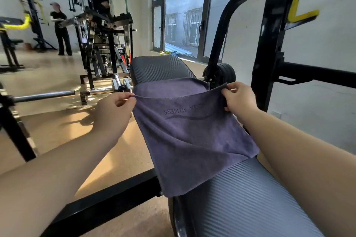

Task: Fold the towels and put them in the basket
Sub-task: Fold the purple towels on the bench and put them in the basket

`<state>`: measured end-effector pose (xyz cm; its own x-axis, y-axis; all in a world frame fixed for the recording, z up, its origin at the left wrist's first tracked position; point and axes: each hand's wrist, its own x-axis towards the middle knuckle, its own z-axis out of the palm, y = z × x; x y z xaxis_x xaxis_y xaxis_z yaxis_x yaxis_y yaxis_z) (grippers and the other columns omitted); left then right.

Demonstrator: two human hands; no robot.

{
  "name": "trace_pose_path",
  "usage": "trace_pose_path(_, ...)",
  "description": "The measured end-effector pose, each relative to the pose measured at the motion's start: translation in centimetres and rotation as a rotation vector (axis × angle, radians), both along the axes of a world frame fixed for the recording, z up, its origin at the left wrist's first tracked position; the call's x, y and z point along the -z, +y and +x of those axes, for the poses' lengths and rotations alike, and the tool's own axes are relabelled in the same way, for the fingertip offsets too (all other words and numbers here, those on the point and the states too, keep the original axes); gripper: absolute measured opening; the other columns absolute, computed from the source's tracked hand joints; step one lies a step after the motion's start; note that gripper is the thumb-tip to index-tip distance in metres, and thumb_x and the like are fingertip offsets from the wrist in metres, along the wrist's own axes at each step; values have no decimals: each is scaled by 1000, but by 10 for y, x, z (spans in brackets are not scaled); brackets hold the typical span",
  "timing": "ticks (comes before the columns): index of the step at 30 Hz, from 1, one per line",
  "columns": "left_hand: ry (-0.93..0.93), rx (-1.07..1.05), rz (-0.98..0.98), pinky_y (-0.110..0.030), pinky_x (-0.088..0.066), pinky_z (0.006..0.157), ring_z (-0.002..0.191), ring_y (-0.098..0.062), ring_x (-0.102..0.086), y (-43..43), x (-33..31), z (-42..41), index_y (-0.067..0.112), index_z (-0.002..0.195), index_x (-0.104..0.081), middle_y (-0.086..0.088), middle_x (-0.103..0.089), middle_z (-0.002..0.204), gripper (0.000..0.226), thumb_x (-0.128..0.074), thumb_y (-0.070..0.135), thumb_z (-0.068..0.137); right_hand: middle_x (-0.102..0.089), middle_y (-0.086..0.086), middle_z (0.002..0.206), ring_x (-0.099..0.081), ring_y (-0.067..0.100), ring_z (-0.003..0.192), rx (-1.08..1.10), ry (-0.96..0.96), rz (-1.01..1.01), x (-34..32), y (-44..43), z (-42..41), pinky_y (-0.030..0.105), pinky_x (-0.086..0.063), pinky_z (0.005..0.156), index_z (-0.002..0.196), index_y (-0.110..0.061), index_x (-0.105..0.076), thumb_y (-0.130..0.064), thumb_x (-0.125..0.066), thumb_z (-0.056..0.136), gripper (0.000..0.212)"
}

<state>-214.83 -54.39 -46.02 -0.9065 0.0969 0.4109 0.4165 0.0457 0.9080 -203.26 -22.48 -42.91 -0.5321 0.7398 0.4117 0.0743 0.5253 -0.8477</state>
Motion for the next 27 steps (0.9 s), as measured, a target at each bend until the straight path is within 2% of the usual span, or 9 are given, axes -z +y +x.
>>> trace_pose_path(2,0,-6,20,-40,-60,70,79,-25,-68,3,-6,-7,32,88,-71,6,-72,85,8,-64,33,86,-69,-14,82,-70,18,83,7,-10,24,2,4,-11,37,-58,75,79,-38,-62,-35,-67,88,11)
trace_pose_path(4,-9,-25,34,-54,-60,85,90,-28,-68,5,-10,-12,31,91,-70,5,-71,91,17,-59,39,82,-67,-20,78,-67,8,84,14,3,33,3,6,-21,30,-53,77,75,-38,-62,-36,-68,86,14)
trace_pose_path(8,-3,-117,25,-52,-58,87,86,-20,-63,10,-19,-28,30,100,-69,11,-67,89,22,-54,39,86,-72,-16,87,-69,13,90,-33,31,4,-5,13,-40,38,-57,90,87,-32,-69,-35,-67,87,4)
trace_pose_path(11,-54,-124,39,-50,-57,91,95,-26,-66,18,-23,-43,29,102,-68,6,-67,95,17,-55,34,92,-73,-9,95,-69,20,99,-54,37,-40,-11,14,-53,41,-57,93,99,-27,-71,-34,-67,89,12)
trace_pose_path(16,-278,-8,108,-37,-58,81,97,-22,-66,32,-23,-61,28,95,-67,-3,-70,111,8,-59,26,97,-74,1,94,-67,20,87,-124,-19,-170,-5,12,-73,30,-54,73,92,-23,-71,-29,-67,92,8)
trace_pose_path(17,-326,44,121,-38,-59,80,99,-23,-67,34,-22,-64,26,96,-69,-2,-72,108,8,-61,23,97,-75,5,97,-66,21,84,-163,-47,-211,-3,12,-75,32,-54,73,96,-21,-72,-28,-67,93,9)
trace_pose_path(20,-388,175,139,-28,-58,55,88,-19,-72,35,-17,-67,23,92,-72,2,-77,88,8,-68,17,94,-75,7,92,-66,21,78,-248,-74,-268,-1,9,-80,34,-55,68,96,-20,-73,-26,-67,93,9)
trace_pose_path(21,-372,183,124,-25,-56,52,86,-18,-73,35,-16,-68,22,92,-73,2,-77,87,6,-69,17,93,-75,6,88,-67,21,76,-257,-68,-264,-1,8,-81,32,-56,65,94,-20,-74,-26,-68,93,8)
trace_pose_path(27,-312,140,116,-30,-55,63,90,-18,-72,30,-10,-65,18,94,-75,-4,-76,99,5,-73,16,91,-77,-1,88,-71,16,81,-293,-74,-179,2,2,-76,27,-56,67,83,-29,-81,-23,-75,88,11)
